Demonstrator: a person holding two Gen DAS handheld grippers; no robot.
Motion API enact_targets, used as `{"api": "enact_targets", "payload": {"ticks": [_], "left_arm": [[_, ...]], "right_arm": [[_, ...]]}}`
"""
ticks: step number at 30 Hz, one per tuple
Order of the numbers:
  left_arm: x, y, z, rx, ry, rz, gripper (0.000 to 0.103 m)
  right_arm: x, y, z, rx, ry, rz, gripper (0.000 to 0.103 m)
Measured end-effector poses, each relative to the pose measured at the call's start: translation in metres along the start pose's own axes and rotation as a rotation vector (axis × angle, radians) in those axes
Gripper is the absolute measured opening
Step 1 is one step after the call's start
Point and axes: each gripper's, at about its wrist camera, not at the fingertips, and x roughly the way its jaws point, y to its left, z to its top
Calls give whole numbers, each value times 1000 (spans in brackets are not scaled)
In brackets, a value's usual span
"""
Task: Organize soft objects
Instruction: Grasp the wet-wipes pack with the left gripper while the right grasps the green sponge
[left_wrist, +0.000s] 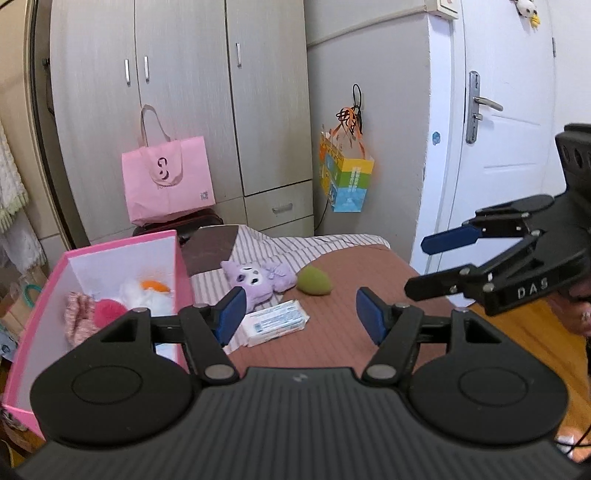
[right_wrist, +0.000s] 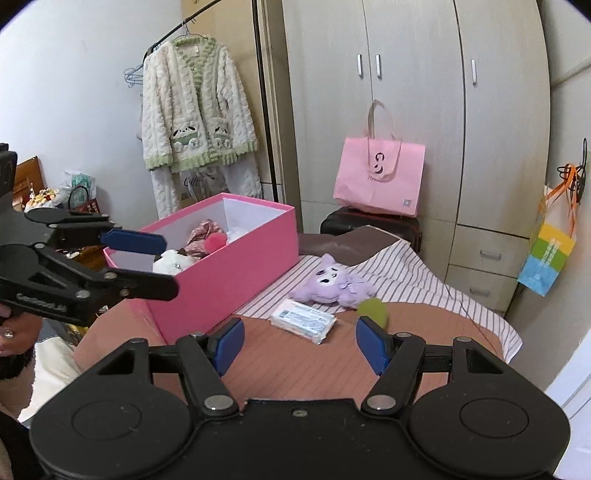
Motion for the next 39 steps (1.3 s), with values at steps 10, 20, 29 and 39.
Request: {"api": "enact_targets", "payload": {"ticks": [10,20,29,39], "left_arm": [[66,-9,-9,-58,17,57,74],[136,-5,-22,-132,52,115,78],[191,16,-37,-223,120,209,90],[211,11,-48,-169,175,257,95]], "right_arm": [[39,-37,-16,-13,-62,-67,72],[102,-87,-17,94,9,-31,72],[153,-112,-18,196,70,41,72],[192,-108,-23,161,134,46,72]]}}
